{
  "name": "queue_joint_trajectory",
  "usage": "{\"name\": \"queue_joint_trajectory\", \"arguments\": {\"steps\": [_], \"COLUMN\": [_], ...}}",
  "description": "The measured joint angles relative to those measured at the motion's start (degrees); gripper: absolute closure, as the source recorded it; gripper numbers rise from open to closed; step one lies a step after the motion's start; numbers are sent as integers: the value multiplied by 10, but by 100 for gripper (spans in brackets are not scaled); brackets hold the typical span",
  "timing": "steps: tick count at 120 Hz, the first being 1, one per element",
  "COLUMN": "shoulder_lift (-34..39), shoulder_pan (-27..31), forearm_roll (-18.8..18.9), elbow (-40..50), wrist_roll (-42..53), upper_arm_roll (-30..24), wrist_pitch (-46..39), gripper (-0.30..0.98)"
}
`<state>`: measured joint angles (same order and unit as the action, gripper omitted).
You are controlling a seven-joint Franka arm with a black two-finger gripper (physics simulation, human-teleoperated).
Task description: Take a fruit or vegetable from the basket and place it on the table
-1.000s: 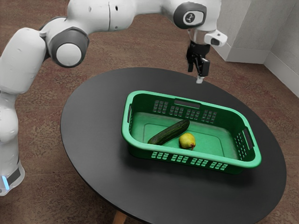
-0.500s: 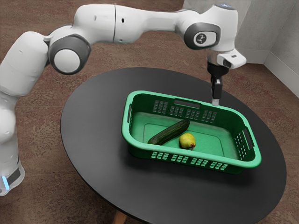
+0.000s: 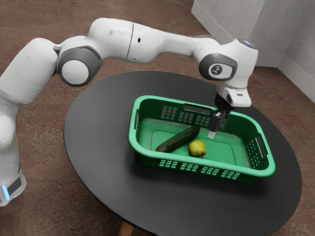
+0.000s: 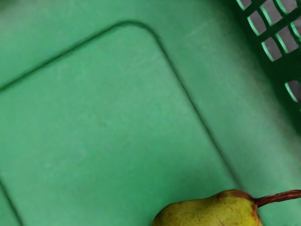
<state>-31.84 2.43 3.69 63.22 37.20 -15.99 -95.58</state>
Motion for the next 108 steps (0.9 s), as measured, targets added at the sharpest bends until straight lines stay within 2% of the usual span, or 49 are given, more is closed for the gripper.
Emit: {"name": "queue_joint_trajectory", "arguments": {"steps": [45,108], "shoulder_lift": [24,26], "shoulder_pan": [-4,1], "forearm_roll": [-4,-17], "elbow": [66,127], "wrist_roll": [76,125], "upper_arm_roll": [1,3], "wrist_pitch": [18,18], "gripper": [0,0]}}
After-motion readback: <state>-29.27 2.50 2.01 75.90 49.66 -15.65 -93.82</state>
